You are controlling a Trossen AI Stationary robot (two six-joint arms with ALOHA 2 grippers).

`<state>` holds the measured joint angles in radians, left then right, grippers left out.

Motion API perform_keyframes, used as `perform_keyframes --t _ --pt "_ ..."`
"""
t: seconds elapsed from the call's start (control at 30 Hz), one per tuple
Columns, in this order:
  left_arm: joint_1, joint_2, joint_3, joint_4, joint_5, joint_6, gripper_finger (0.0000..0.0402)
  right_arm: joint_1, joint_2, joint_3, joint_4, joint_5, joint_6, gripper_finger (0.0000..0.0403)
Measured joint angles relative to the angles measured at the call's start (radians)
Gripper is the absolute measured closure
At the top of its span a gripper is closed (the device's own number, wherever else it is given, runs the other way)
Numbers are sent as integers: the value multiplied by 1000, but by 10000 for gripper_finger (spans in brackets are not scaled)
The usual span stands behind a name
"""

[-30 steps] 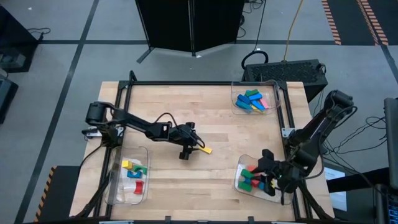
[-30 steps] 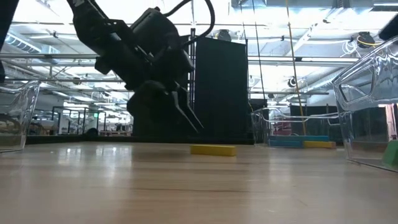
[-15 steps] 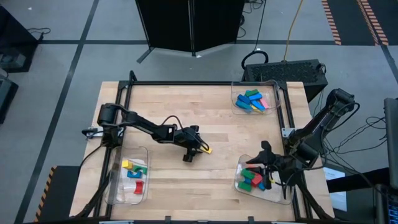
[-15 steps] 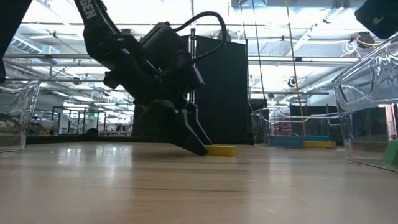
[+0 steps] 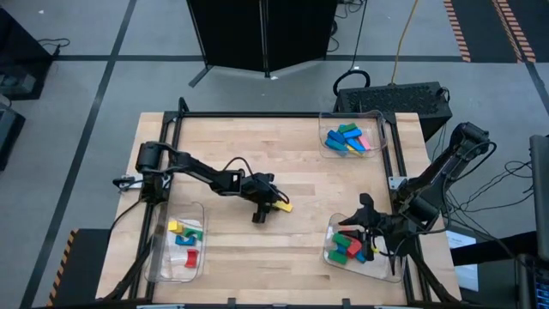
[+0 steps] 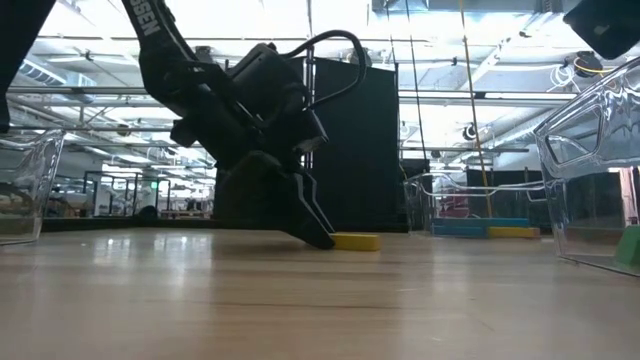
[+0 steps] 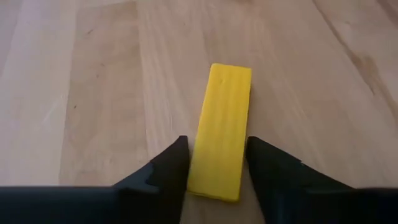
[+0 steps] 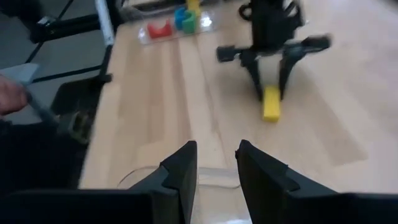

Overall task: Sort blocks by size
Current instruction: Put the yellow rectangle block into the top right transparent bin

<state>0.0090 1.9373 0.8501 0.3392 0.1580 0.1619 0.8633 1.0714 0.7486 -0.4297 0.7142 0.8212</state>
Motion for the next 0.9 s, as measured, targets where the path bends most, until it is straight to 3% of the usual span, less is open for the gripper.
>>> perform_keyframes --t 0.27,0.5,0.9 --pt "16 3 -2 32 32 0 295 -7 42 0 0 312 -64 296" --pt "19 0 -3 40 41 -51 294 -74 99 0 47 316 -120 296" --pt "26 -55 -3 41 95 -79 294 -241 255 -1 300 383 -445 296"
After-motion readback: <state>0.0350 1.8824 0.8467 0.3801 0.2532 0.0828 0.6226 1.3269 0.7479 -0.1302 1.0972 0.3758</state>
